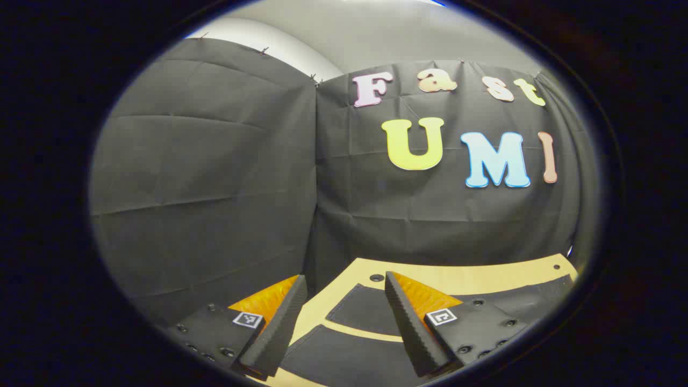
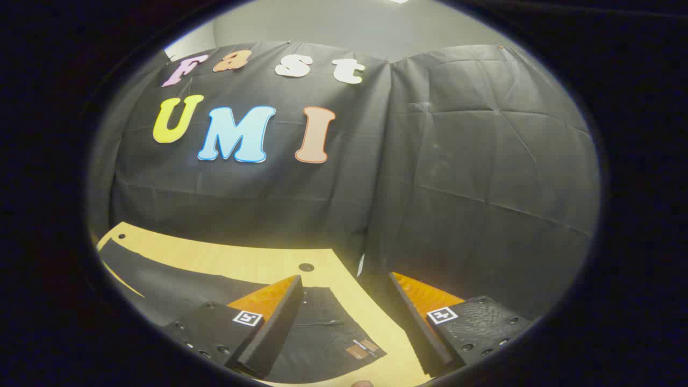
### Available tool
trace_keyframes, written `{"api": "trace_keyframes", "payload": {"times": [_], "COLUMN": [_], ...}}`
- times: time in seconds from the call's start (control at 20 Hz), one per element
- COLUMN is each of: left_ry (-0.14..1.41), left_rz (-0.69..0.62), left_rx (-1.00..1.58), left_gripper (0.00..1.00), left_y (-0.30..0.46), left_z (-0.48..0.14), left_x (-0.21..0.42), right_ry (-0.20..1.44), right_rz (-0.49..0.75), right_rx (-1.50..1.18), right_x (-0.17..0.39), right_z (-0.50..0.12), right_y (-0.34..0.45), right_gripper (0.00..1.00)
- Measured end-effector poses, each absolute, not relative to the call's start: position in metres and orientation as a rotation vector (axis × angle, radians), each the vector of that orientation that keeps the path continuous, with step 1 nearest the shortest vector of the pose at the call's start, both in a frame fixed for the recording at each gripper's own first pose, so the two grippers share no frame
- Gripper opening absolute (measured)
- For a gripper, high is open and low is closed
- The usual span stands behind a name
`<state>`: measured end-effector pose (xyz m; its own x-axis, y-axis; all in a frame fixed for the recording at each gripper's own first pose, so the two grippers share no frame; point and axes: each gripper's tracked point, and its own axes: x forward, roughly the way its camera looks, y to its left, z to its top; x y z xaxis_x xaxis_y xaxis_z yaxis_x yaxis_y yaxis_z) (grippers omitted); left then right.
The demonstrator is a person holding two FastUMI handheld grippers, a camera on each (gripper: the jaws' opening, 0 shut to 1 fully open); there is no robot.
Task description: Grasp the waist and the cuffs of the jeans and fold them to make the two legs overlap; first hold the waist and fold one-third of the jeans toward the cuffs, then hold the cuffs and fold the remaining one-third in the same direction to finish folding.
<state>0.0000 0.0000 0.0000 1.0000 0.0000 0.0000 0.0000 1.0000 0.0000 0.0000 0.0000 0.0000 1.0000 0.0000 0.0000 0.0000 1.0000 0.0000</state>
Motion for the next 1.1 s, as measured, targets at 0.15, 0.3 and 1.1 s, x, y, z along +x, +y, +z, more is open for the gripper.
{"api": "trace_keyframes", "payload": {"times": [0.15,0.3,1.1], "left_ry": [-0.002,-0.002,0.107], "left_rz": [-0.003,-0.009,0.050], "left_rx": [0.001,-0.003,-0.216], "left_gripper": [0.94,0.94,0.94], "left_y": [-0.002,-0.004,0.030], "left_z": [0.001,0.002,-0.036], "left_x": [0.001,0.002,0.002], "right_ry": [0.008,0.017,0.132], "right_rz": [-0.009,-0.011,-0.019], "right_rx": [0.018,0.033,0.162], "right_x": [-0.002,-0.004,0.001], "right_z": [-0.003,-0.007,-0.040], "right_y": [-0.003,-0.003,-0.002], "right_gripper": [0.94,0.94,0.95]}}
